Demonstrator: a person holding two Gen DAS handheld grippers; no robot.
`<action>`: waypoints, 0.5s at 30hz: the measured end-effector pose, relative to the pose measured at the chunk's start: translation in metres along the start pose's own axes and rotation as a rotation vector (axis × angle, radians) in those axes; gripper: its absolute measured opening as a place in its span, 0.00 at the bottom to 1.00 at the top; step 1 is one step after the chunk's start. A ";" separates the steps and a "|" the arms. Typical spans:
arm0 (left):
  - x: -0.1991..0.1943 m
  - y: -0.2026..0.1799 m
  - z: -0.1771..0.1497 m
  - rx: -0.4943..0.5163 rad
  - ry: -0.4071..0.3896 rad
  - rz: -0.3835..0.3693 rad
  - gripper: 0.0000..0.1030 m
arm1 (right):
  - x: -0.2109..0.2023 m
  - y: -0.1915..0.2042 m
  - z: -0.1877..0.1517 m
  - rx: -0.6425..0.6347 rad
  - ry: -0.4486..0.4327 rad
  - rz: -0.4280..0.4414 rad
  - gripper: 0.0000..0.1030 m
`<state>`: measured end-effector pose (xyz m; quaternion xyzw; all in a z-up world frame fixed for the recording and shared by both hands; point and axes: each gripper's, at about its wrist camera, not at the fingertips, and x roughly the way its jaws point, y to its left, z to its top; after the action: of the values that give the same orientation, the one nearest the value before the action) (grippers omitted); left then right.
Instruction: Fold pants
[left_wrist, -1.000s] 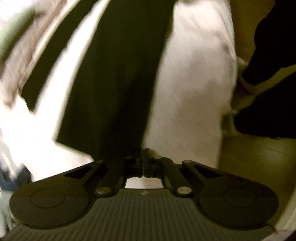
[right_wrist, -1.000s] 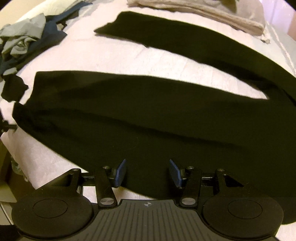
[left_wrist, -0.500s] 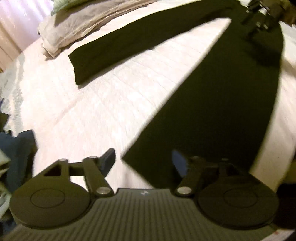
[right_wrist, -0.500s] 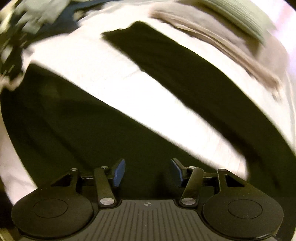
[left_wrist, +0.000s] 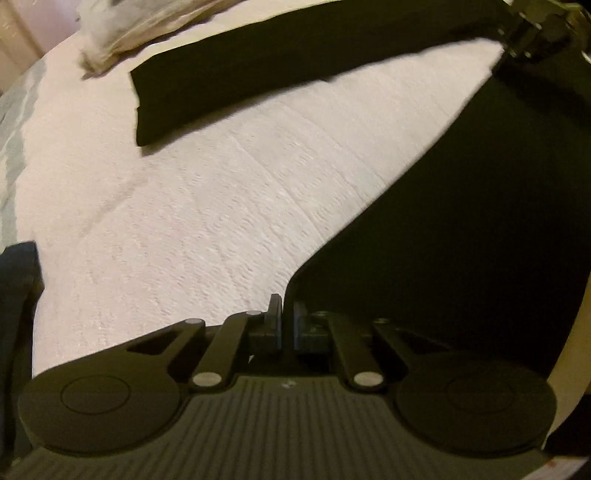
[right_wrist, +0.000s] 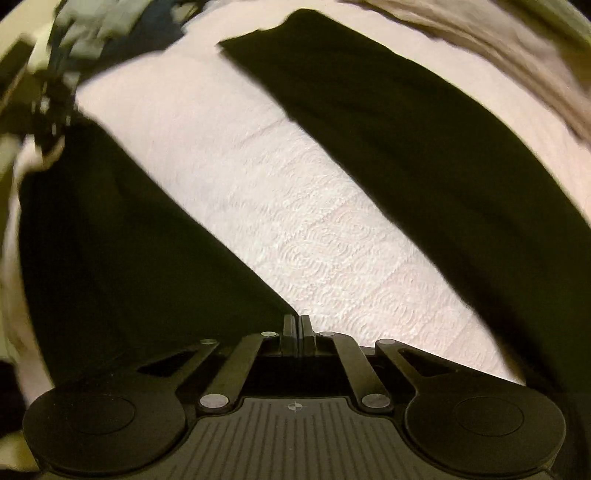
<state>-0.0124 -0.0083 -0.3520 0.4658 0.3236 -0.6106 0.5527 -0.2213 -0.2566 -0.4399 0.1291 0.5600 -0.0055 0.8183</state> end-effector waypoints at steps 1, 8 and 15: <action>0.001 0.000 0.003 0.012 0.007 0.012 0.05 | -0.008 -0.007 -0.001 0.034 -0.035 -0.002 0.01; -0.007 0.001 0.014 -0.016 0.065 0.096 0.14 | -0.034 -0.061 -0.033 0.251 -0.115 -0.460 0.42; -0.016 0.010 0.039 -0.027 0.034 0.167 0.14 | 0.013 -0.100 -0.052 0.125 0.040 -0.639 0.49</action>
<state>-0.0120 -0.0390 -0.3218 0.4941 0.3010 -0.5499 0.6024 -0.2794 -0.3405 -0.4906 -0.0032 0.5868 -0.2937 0.7546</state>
